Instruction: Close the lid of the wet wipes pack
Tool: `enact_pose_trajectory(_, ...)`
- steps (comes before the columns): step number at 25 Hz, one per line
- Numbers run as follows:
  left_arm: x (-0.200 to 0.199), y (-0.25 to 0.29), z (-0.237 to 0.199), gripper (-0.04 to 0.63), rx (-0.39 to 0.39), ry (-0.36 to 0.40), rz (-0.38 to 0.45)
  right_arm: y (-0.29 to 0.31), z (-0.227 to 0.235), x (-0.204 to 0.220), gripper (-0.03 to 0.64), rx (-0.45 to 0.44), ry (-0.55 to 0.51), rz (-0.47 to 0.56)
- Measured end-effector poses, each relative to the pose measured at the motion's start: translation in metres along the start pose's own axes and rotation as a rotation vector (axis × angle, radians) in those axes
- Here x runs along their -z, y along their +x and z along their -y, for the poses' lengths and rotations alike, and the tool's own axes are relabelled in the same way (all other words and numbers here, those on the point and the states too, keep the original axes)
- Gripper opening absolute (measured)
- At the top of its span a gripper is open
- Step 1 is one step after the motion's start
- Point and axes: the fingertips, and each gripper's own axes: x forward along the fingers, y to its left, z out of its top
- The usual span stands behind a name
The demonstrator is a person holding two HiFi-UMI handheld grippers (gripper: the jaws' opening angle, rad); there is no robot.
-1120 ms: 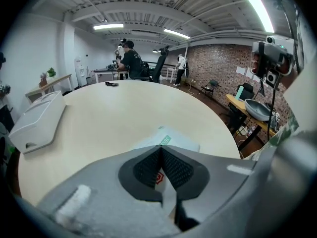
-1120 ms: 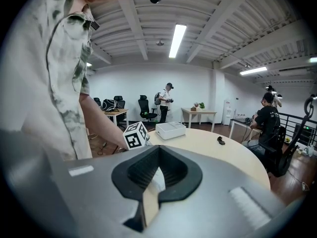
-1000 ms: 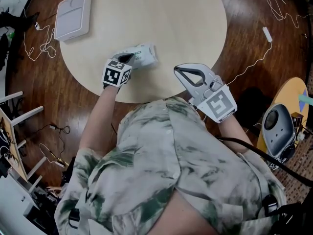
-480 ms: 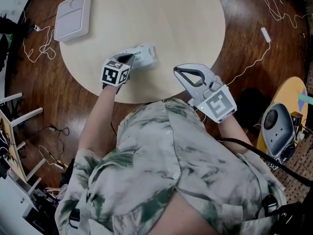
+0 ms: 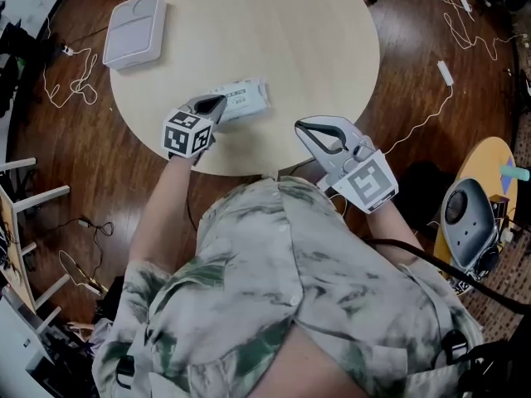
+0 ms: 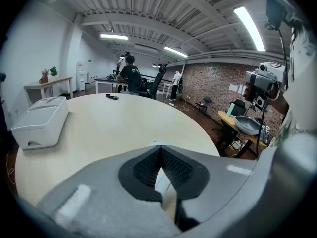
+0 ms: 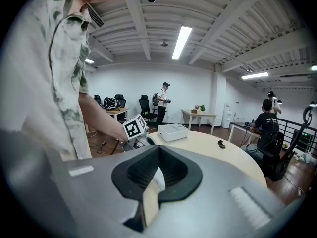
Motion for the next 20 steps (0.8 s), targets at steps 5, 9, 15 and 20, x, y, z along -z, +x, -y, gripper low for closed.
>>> enact_pose_trajectory(5, -0.014, -0.040, 0.009, 0.002, 0.023, 0.023, 0.080, 0.007, -0.023, -0.017, 0.006, 0.005, -0.018, 0.010)
enact_pose_trajectory(9, -0.029, -0.078, 0.025, 0.002, 0.064, 0.037, 0.168, 0.012, -0.039, -0.029, 0.006, 0.014, -0.036, 0.017)
enact_pose_trajectory(15, -0.040, -0.140, 0.057, 0.001, 0.128, 0.101, 0.278, 0.022, -0.073, -0.036, 0.006, 0.021, -0.049, 0.007)
enact_pose_trajectory(20, -0.033, -0.190, 0.085, 0.002, 0.160, 0.152, 0.325, 0.035, -0.111, -0.040, 0.006, 0.004, -0.074, 0.045)
